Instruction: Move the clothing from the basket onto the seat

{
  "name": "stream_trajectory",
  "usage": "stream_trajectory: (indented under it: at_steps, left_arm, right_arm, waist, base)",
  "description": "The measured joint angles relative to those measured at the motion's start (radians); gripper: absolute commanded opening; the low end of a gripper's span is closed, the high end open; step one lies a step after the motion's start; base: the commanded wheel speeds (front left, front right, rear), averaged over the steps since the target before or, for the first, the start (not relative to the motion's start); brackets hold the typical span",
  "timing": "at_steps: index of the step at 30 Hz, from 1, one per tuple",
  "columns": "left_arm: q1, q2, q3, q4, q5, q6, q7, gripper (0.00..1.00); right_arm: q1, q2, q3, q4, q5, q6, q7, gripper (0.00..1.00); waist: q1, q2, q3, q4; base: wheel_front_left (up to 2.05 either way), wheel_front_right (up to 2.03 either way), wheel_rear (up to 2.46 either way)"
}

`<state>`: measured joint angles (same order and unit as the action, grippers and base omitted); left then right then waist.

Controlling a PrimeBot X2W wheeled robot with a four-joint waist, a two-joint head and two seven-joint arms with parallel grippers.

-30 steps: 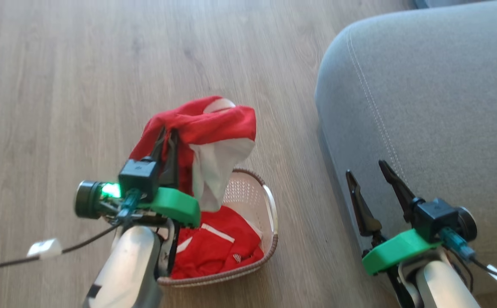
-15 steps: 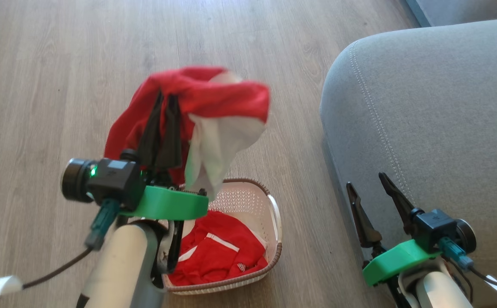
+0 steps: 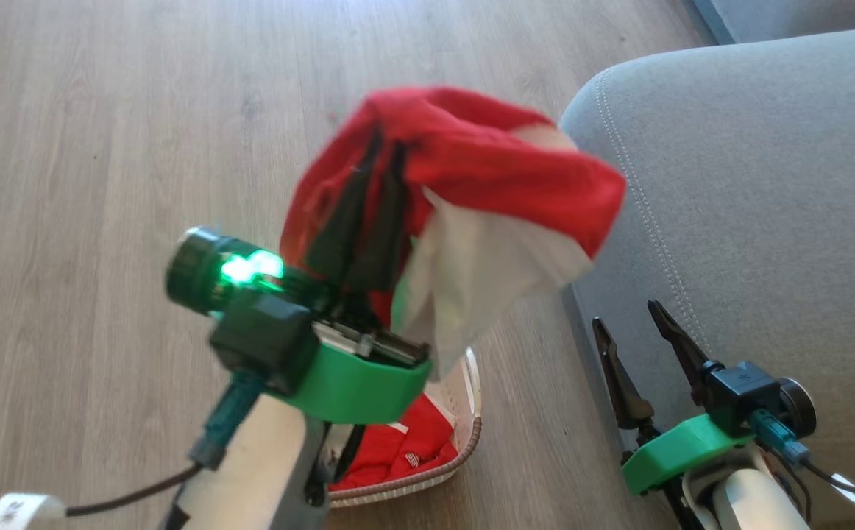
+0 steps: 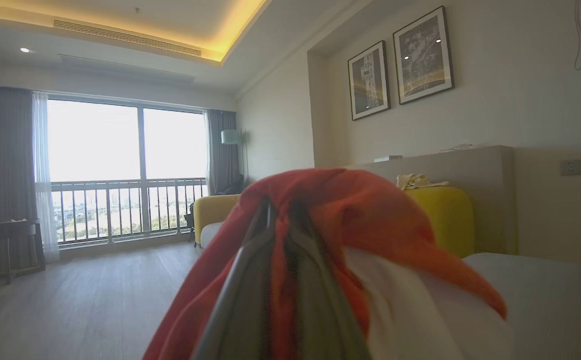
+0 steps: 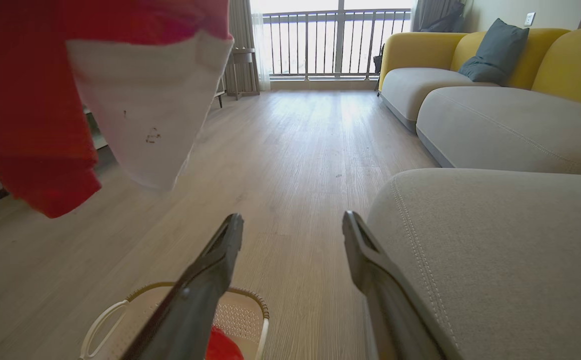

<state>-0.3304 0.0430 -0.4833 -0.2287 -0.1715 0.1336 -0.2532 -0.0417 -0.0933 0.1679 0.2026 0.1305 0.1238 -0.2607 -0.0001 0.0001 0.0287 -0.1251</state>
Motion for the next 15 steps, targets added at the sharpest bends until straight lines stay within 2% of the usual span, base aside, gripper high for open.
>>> stream_trajectory:
  at_steps: [6,15]
  left_arm:
    - [0.006,0.000,-0.016,0.038,0.003,-0.016,-0.004,0.00]
    - [0.006,0.000,-0.016,0.063,0.005,-0.017,-0.004,0.00]
  right_arm:
    - [0.000,-0.001,-0.003,0.000,-0.001,0.000,0.000,1.00]
    - [0.000,-0.010,0.008,-0.031,-0.007,0.000,0.000,1.00]
  waist:
    - [0.0000,0.0000,0.001,-0.008]
    - [0.0000,0.0000,0.011,-0.012]
  base:
    - [0.00,0.00,0.00]
    - [0.00,0.00,0.00]
